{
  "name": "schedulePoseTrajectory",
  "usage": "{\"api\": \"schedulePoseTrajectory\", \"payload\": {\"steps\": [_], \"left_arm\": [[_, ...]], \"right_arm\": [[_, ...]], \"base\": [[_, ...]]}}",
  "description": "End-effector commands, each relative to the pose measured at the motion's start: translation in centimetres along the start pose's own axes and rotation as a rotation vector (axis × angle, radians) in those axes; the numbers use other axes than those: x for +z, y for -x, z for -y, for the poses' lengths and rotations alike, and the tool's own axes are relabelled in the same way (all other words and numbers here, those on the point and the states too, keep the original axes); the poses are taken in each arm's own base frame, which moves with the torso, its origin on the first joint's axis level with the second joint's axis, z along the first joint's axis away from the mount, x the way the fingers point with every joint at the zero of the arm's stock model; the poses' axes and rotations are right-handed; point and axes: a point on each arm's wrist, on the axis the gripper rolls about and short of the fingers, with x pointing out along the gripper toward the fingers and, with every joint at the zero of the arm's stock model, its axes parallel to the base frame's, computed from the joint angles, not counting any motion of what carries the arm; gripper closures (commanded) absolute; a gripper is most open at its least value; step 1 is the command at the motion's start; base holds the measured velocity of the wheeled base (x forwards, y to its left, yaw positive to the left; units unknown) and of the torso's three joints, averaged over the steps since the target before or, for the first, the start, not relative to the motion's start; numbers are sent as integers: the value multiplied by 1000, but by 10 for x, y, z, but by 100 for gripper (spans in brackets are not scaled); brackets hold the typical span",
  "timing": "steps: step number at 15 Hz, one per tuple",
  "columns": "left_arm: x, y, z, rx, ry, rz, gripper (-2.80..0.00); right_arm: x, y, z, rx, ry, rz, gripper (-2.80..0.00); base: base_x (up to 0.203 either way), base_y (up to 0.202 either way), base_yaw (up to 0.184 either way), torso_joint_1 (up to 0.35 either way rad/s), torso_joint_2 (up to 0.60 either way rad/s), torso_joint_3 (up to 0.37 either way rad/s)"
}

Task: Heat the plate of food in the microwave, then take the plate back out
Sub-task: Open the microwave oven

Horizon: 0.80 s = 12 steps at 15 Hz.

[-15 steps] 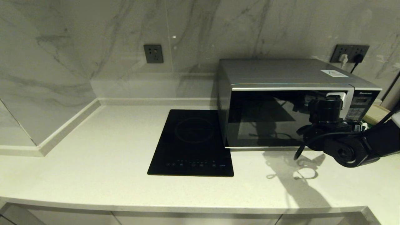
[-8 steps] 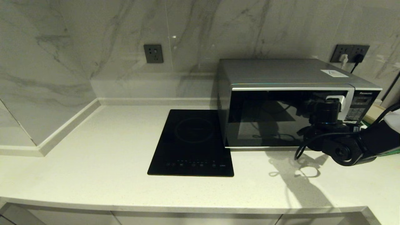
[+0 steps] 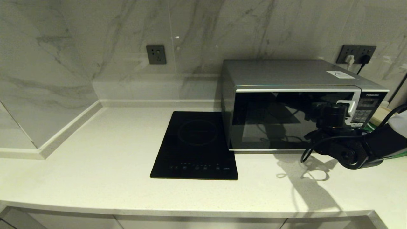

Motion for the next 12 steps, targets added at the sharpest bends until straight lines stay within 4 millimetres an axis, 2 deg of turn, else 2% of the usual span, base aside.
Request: {"api": "schedulePoseTrajectory", "payload": {"steps": [1, 7, 12], "left_arm": [[0, 0, 0, 0, 1, 0, 0], [0, 0, 0, 0, 1, 0, 0], [0, 0, 0, 0, 1, 0, 0]], "right_arm": [[-3, -8, 3, -31, -6, -8, -280], [-5, -9, 10, -45, -58, -12, -280], [-9, 0, 28, -48, -66, -22, -280]], "base": [[0, 0, 0, 0, 0, 0], [0, 0, 0, 0, 0, 0], [0, 0, 0, 0, 0, 0]]}}
